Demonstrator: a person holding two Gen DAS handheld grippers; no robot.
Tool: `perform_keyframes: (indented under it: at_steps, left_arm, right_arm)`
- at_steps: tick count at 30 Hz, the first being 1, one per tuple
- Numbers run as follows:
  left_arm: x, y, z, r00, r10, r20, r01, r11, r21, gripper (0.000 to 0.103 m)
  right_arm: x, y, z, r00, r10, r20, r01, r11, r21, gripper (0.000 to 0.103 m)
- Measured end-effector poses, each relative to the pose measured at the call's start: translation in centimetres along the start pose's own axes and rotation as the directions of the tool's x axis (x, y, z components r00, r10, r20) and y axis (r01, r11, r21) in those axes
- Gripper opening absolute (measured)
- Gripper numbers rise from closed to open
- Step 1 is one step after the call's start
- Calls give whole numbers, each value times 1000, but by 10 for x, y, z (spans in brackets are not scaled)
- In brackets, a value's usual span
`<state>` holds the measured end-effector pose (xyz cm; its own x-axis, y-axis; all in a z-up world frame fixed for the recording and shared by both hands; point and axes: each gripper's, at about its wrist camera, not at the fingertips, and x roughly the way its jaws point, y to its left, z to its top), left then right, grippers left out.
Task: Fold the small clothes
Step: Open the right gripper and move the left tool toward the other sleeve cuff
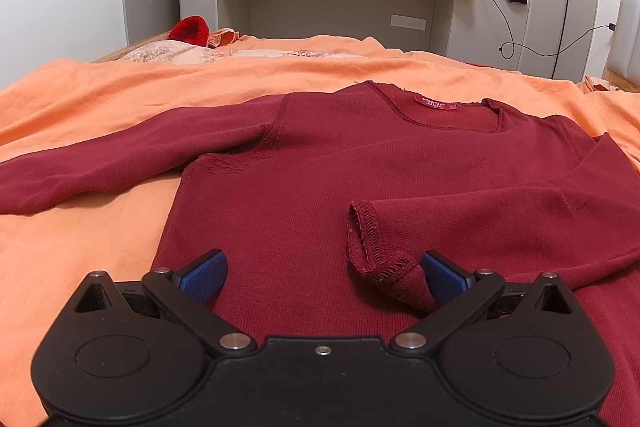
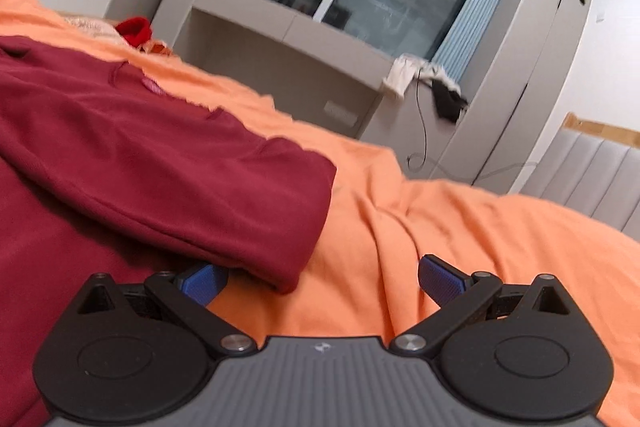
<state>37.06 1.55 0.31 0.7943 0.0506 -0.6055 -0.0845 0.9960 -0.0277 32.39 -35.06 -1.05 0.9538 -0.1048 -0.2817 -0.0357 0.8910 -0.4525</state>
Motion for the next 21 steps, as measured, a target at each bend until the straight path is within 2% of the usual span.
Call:
perform_keyframes:
  at_steps: [3, 7, 10, 15, 21]
  left_arm:
    - [0, 0, 0, 1000, 0, -1, 0, 1000, 0, 103]
    - [0, 0, 0, 1000, 2, -3, -2, 1000, 3, 103]
    - [0, -1, 0, 1000, 5, -5, -4, 1000, 9, 103]
    - [1, -1, 0, 1000, 9, -7, -8, 1000, 14, 103]
    - [1, -1, 0, 1000, 8, -6, -8, 1000, 14, 103]
  right_arm:
    - [-1, 0, 0, 999, -32, 26, 32, 999, -8, 103]
    - [8, -7, 1, 988, -156, -16, 157, 987, 18, 103]
    - [15, -19, 1, 989, -138, -57, 143, 986, 86, 103]
    - [18, -18, 1, 989, -128, -79, 134, 988, 75, 103]
    - [13, -24, 3, 980, -18, -197, 39, 994, 104, 103]
